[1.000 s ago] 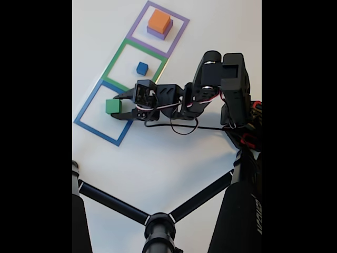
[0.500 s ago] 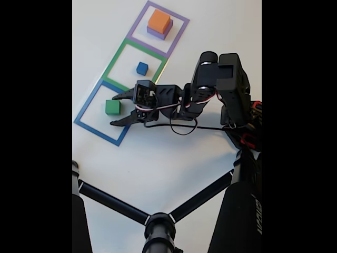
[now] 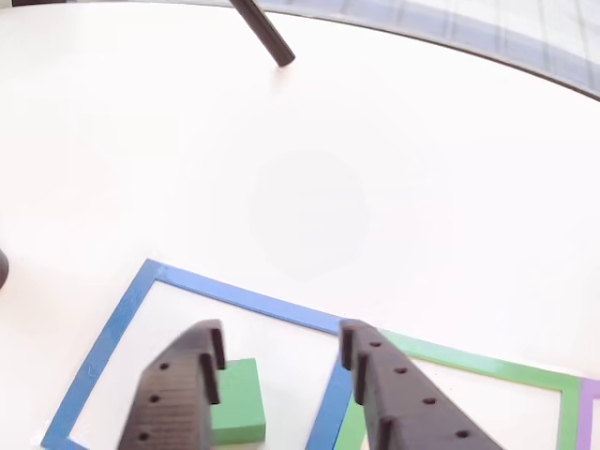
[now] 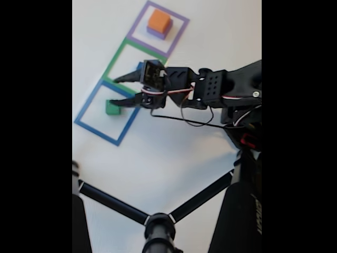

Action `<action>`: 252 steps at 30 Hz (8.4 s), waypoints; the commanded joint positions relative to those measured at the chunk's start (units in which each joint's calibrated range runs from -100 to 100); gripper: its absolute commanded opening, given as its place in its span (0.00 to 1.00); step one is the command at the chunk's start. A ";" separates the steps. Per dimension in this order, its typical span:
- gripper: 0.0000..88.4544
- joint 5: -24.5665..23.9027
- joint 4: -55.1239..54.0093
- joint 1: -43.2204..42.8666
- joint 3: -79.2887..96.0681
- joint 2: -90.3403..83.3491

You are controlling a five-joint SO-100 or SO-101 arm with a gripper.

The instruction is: Tower of hanoi

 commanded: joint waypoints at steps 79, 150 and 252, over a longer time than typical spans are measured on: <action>0.38 0.18 -32.72 30.03 12.16 19.95; 0.04 0.18 -42.51 22.26 4.70 39.00; 0.04 0.18 -30.53 -6.02 -4.57 34.80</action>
